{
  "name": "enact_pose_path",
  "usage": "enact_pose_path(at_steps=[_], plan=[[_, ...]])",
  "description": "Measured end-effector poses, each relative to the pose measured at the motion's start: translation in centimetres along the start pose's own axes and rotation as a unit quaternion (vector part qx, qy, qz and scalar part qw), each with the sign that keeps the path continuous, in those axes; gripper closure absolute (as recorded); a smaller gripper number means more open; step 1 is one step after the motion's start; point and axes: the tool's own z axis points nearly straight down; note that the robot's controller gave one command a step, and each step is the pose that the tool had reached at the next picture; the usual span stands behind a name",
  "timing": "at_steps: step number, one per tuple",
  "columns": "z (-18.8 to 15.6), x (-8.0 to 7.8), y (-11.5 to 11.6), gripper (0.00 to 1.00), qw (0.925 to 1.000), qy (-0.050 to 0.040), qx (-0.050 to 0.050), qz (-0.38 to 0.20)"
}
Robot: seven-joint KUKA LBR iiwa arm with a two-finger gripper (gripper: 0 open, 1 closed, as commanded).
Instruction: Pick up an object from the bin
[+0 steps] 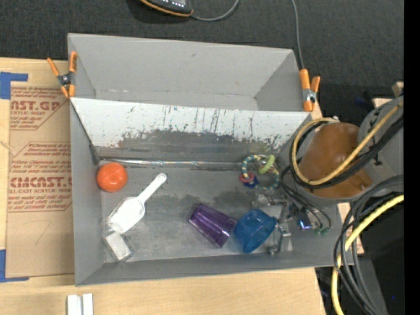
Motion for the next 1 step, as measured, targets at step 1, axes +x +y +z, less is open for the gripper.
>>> enact_pose_path(at_steps=[1], plan=[[-0.02, -0.98, 3.85, 1.00, 0.9964, 0.0003, 0.001, 0.084]])
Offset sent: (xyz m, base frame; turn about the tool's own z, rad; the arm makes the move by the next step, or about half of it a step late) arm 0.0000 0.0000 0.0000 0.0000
